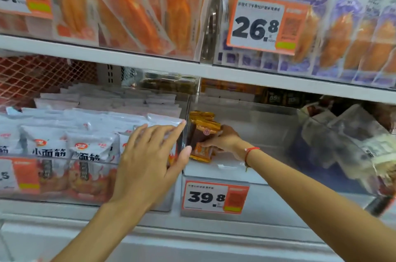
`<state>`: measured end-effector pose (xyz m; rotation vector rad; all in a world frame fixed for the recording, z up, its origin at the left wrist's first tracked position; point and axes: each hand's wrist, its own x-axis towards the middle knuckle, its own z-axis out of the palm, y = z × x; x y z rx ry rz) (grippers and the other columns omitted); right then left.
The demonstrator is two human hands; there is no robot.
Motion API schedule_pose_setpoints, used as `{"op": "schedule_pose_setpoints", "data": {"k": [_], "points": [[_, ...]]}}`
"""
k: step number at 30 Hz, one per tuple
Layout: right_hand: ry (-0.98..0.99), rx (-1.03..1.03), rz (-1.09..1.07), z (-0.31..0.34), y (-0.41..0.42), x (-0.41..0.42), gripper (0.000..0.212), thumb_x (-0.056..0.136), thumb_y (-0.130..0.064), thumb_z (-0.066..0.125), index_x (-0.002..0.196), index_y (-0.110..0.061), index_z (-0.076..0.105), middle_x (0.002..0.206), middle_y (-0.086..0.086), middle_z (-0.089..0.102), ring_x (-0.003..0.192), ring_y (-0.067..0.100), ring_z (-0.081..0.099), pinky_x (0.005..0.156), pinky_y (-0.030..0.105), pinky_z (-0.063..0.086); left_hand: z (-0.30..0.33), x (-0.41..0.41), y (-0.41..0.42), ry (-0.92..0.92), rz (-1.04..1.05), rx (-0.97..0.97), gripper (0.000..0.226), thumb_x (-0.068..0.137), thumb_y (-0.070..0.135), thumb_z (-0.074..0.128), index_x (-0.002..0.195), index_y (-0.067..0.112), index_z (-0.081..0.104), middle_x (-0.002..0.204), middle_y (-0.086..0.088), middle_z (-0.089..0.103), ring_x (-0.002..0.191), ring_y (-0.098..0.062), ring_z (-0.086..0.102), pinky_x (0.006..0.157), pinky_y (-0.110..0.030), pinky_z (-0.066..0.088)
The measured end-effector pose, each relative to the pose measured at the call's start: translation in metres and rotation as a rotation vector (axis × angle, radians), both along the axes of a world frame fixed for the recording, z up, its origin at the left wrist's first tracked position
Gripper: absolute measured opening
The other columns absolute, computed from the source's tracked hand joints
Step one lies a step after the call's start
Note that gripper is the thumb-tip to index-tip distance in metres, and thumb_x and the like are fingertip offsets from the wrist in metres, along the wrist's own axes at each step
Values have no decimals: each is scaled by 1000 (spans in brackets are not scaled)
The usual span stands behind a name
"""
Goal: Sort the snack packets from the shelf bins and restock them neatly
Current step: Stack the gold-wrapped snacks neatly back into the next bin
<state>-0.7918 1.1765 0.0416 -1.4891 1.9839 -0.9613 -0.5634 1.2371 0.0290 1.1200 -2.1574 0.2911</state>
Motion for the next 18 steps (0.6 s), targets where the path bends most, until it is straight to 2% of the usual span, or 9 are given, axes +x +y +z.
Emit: {"op": "schedule_pose_setpoints", "data": {"k": [2,3,7,9,13,18], "points": [[-274,28,5,1,2,0,32,79,-6,75,111,-5,67,112,11,70,96,19,68,64,16,55,0,0,1,1,8,-4,64,99,57,11,143,26,46,120,4,62,115,-18,52,111,-38,23],[-330,26,8,2,3,2,29,83,-4,71,112,-4,66,112,13,69,96,20,68,67,17,56,-1,-1,1,1,13,-10,63,99,57,12,143,26,46,120,4,62,115,-18,52,111,-37,23],[-179,61,12,0,2,11,25,92,-12,62,116,-4,62,115,13,66,102,25,66,80,25,56,-1,-2,0,5,26,-20,62,99,56,12,143,27,46,119,4,62,114,-18,53,112,-37,23],[-145,65,-4,-1,1,12,27,92,-16,63,116,-4,61,115,13,66,101,25,66,81,26,57,-2,-2,0,11,25,-32,62,99,56,13,143,27,46,118,4,62,113,-18,53,111,-37,24],[-139,-35,-86,5,2,9,20,85,-26,72,94,-10,64,96,6,68,89,23,70,71,24,58,-2,-2,1,39,24,-49,57,99,54,22,142,26,48,115,4,62,110,-18,52,110,-37,26],[-48,-46,-70,6,3,14,15,85,-27,72,86,-15,64,94,6,67,90,23,70,82,33,59,-1,-3,2,45,17,-64,56,98,52,24,141,26,48,114,2,62,110,-19,53,109,-37,27]]}}
